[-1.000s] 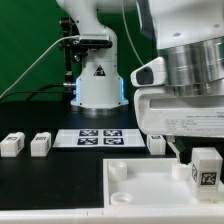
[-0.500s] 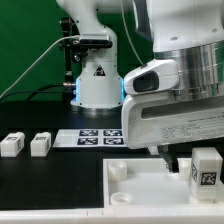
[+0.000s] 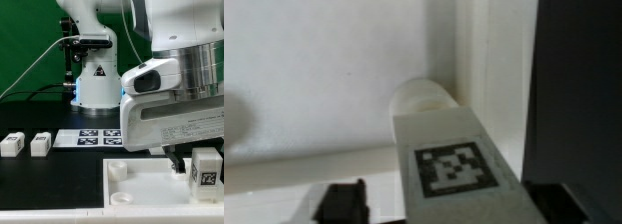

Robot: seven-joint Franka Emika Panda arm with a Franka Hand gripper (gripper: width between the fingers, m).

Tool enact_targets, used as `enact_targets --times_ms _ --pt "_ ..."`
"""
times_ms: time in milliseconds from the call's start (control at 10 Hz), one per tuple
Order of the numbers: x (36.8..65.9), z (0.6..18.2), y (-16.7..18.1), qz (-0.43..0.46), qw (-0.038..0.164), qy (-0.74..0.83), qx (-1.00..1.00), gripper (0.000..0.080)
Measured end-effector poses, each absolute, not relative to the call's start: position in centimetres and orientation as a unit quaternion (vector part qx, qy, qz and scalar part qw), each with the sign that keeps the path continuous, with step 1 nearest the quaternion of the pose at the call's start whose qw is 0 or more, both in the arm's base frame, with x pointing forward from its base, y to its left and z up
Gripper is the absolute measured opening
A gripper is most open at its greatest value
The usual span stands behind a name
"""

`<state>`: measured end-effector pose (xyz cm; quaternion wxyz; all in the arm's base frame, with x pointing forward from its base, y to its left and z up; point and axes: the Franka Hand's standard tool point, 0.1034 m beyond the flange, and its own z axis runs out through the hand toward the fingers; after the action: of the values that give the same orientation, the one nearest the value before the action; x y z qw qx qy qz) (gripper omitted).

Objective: Assemble one leg

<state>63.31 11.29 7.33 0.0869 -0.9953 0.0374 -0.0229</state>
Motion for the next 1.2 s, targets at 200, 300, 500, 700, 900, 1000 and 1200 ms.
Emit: enact_targets --times_ms 200,300,500,700,900,1000,1200 --pt "63.3 7.33 11.41 -0.011 0.093 0.168 -0.981 0.0289" --pt "63.31 7.33 11.37 -0.006 0.094 0.219 -0.971 0.0295" --pt "63.28 7.28 11.4 0.0 0.095 0.297 -0.95 0.0295" --pt "62.9 7.17 11.54 -0.004 0.107 0.461 -0.881 0.0295" --pt "62.59 7.01 11.98 0.001 0.124 0.611 -0.782 0.0295" --pt "62.58 6.95 12.23 0.009 0.133 0.672 -0.729 0.0295" --pt "62.56 6.94 12.3 0.016 0.138 0.693 -0.707 0.0295"
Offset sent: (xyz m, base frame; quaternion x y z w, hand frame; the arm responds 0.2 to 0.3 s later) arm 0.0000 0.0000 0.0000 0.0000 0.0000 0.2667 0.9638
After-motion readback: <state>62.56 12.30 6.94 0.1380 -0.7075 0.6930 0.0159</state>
